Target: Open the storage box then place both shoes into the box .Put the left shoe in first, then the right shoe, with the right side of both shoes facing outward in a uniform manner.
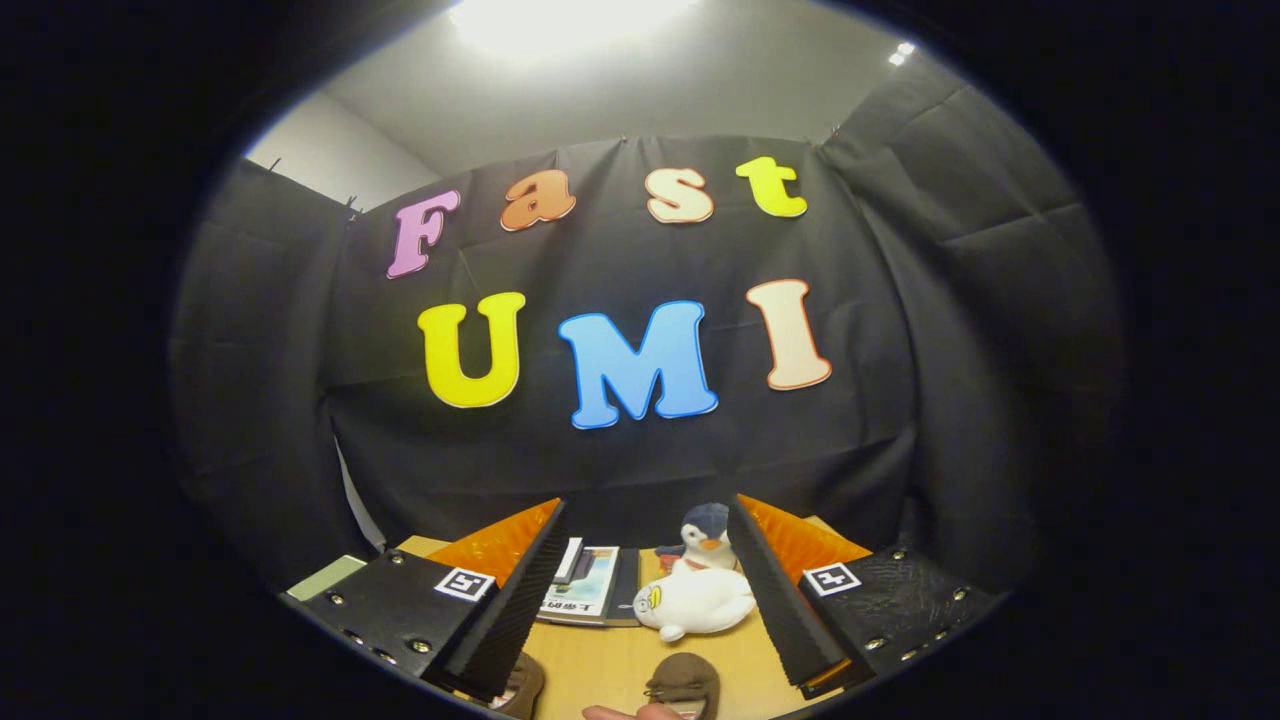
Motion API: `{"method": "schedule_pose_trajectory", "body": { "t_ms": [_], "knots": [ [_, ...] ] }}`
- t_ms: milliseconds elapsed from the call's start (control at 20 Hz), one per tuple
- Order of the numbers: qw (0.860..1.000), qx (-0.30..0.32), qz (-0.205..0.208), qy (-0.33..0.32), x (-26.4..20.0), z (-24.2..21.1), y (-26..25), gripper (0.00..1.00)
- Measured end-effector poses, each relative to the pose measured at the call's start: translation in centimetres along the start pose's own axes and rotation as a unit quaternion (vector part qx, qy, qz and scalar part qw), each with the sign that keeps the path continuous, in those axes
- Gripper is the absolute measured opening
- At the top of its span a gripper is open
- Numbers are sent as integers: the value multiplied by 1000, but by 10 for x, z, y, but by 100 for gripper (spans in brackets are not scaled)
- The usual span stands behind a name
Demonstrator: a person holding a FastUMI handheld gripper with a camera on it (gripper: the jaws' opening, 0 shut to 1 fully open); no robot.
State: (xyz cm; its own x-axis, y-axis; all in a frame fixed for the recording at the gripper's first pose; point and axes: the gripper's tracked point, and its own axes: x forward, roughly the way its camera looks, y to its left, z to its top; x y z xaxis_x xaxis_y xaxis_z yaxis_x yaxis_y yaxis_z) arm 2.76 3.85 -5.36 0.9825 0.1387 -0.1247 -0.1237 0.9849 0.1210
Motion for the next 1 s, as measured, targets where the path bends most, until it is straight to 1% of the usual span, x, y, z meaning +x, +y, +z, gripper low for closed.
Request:
{"method": "schedule_pose_trajectory", "body": {
  "t_ms": [150, 250, 400, 500, 600, 700, 800, 850, 950, 1000],
  "knots": [
    [997, 33, 58, 41, 9, -29, 33, 97],
    [990, 59, 104, 73, 13, -49, 59, 97],
    [971, 101, 172, 135, 16, -87, 103, 97],
    [954, 126, 209, 176, 17, -110, 127, 97],
    [932, 163, 241, 217, 14, -134, 151, 96],
    [906, 199, 271, 258, 9, -156, 176, 96],
    [872, 239, 296, 309, 6, -184, 198, 96],
    [852, 261, 309, 332, 2, -196, 209, 96],
    [826, 280, 326, 364, -2, -216, 227, 96],
    [817, 283, 332, 377, -4, -224, 234, 96]
  ]
}}
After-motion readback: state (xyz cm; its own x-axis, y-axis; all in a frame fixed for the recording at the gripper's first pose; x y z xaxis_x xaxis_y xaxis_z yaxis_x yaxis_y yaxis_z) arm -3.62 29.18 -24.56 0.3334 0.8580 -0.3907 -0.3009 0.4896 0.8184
